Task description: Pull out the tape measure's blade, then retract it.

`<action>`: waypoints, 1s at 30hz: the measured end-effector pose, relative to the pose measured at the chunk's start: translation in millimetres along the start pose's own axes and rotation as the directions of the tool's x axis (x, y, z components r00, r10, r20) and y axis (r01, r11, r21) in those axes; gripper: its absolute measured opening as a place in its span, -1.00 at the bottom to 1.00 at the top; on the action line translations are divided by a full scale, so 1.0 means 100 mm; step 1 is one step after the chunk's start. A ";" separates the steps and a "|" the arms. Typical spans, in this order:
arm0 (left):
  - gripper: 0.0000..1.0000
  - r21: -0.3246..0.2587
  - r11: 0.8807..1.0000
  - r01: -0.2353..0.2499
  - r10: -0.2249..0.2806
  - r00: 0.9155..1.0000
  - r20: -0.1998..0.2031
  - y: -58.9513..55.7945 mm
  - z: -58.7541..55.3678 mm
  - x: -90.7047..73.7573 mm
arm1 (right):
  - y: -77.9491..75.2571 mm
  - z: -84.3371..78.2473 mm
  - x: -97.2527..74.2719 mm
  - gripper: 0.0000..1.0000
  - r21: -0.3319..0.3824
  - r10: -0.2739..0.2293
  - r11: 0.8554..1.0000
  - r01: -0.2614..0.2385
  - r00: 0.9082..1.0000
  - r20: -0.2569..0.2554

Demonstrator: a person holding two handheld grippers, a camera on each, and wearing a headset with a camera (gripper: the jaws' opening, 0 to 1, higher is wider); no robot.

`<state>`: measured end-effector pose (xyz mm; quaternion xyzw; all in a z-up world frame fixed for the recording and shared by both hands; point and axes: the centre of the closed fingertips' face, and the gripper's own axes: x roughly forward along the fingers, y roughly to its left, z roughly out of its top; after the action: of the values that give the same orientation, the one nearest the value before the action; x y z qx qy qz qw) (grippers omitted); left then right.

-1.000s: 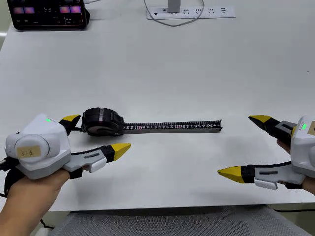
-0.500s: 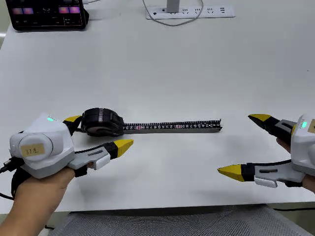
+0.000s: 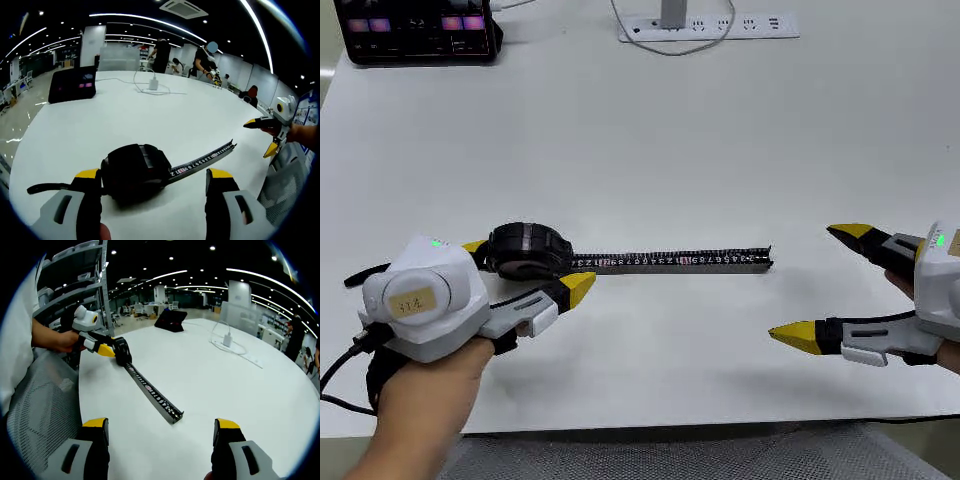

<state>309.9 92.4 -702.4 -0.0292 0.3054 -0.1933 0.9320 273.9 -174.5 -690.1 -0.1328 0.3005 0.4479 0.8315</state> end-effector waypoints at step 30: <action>0.36 -0.098 0.979 -0.181 0.184 0.983 0.023 0.17 0.02 0.08 | -0.20 0.00 0.07 0.30 -0.073 0.023 0.997 -0.026 0.999 -0.045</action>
<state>323.0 105.2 -708.7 -0.0484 0.3008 -0.0917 0.9480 293.3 -181.6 -695.3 -0.1694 0.3038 0.4659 0.8136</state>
